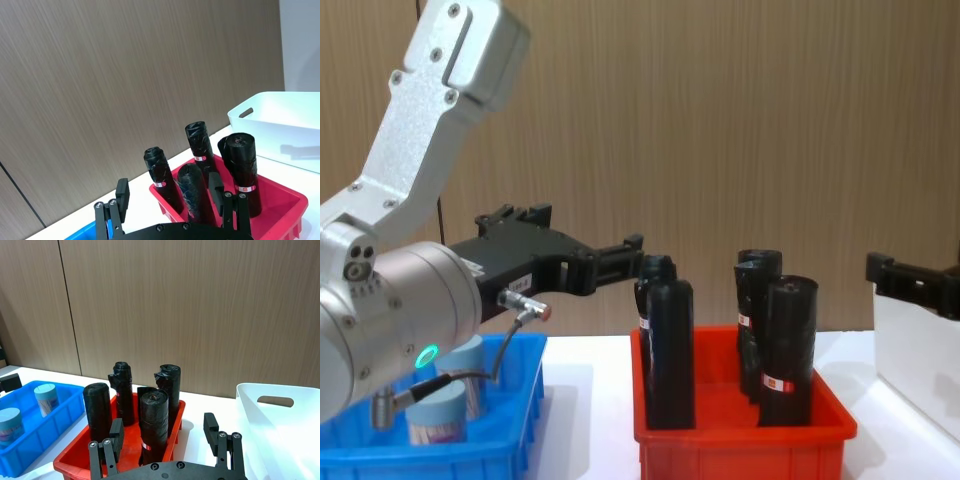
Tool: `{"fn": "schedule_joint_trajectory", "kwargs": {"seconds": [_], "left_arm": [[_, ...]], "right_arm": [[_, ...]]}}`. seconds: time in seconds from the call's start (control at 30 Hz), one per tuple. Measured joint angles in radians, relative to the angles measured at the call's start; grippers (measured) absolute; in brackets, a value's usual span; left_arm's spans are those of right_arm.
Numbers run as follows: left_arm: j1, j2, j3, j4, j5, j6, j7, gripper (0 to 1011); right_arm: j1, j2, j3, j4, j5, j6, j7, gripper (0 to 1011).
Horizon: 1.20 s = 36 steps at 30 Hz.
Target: Pick the cotton swabs from the blue box and place them into the white box.
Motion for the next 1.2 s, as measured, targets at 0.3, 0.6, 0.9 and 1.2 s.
{"fn": "schedule_joint_trajectory", "kwargs": {"seconds": [0.3, 0.6, 0.9, 1.2], "left_arm": [[0.0, 0.0, 0.0, 0.0, 0.0, 0.0, 0.0, 1004], [0.0, 0.0, 0.0, 0.0, 0.0, 0.0, 0.0, 1004], [-0.001, -0.003, -0.004, 0.003, -0.01, 0.017, 0.0, 1004], [-0.001, -0.003, -0.018, 0.015, -0.053, 0.04, 0.003, 1004]], "right_arm": [[0.0, 0.0, 0.0, 0.0, 0.0, 0.0, 0.0, 1002], [0.0, 0.0, 0.0, 0.0, 0.0, 0.0, 0.0, 1002], [0.0, 0.0, 0.0, 0.0, 0.0, 0.0, 0.0, 1002], [0.0, 0.0, 0.0, 0.0, 0.0, 0.0, 0.0, 1002]]}}
